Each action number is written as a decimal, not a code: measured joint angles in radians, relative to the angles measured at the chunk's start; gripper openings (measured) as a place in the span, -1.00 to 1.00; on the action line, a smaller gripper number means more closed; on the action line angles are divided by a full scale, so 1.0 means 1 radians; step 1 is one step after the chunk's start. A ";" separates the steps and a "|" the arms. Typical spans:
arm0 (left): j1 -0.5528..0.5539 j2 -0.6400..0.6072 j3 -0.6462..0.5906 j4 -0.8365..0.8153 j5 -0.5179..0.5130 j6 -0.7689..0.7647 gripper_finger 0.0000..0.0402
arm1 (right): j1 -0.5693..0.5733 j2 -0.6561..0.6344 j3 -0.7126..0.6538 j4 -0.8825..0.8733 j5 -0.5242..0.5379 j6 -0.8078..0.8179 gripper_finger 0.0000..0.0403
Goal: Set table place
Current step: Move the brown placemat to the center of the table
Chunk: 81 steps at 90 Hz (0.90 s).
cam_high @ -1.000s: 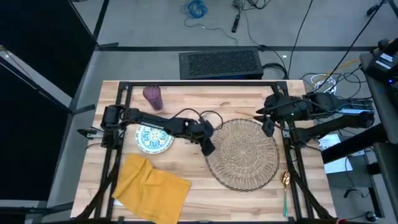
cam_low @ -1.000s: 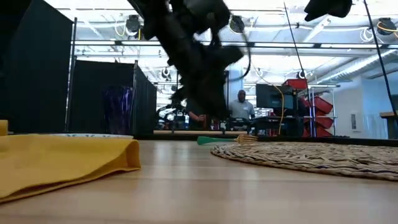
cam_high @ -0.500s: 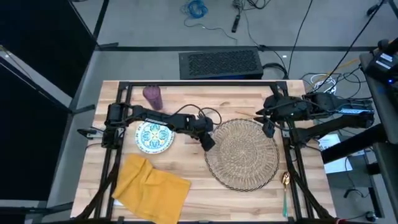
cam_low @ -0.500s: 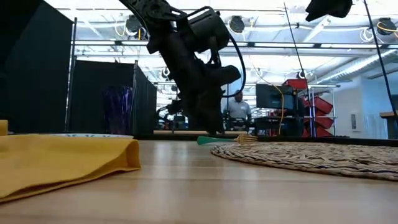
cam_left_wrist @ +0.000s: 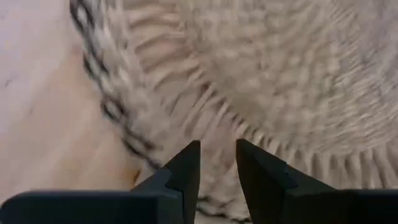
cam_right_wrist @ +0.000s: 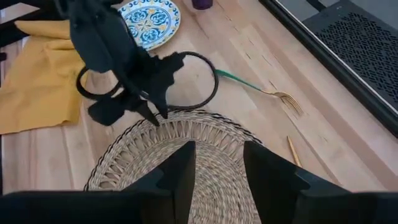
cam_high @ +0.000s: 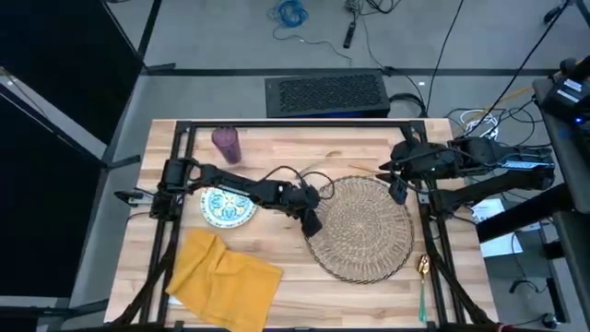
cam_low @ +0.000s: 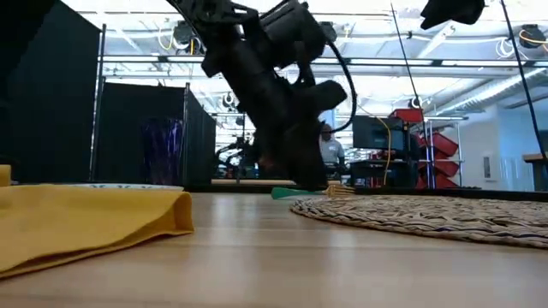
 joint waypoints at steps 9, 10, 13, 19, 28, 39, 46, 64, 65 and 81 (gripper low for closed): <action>-0.022 0.038 0.008 -0.007 0.010 0.003 -0.56 | 0.000 0.000 0.000 0.004 0.000 0.000 -0.39; -0.024 0.042 0.010 -0.004 0.010 0.006 -0.56 | 0.000 0.000 0.000 0.005 0.000 0.000 -0.39; -0.029 0.052 0.019 0.002 0.010 0.006 -0.56 | 0.000 0.000 0.000 0.006 0.000 0.000 -0.39; -0.037 0.059 0.025 0.003 0.009 0.007 -0.56 | 0.000 0.000 0.000 0.006 0.000 0.000 -0.39; -0.049 0.060 0.028 -0.008 0.009 0.007 -0.62 | 0.000 0.000 0.000 0.006 0.000 0.000 -0.39; -0.068 0.046 0.030 -0.109 0.009 0.007 -0.77 | 0.000 0.000 0.000 0.006 -0.001 0.000 -0.39; -0.086 0.045 0.031 -0.156 0.009 0.006 -0.86 | 0.000 0.000 0.000 0.006 -0.002 0.000 -0.39; -0.148 0.044 0.031 -0.207 0.047 -0.015 -0.93 | 0.000 0.000 0.000 0.006 -0.003 0.000 -0.39; -0.152 0.044 0.031 -0.211 0.049 -0.017 -0.93 | 0.000 0.000 0.000 0.006 -0.003 0.000 -0.39; -0.214 0.045 0.031 -0.307 0.068 -0.033 -0.94 | 0.000 0.000 0.000 0.007 -0.026 0.000 -0.39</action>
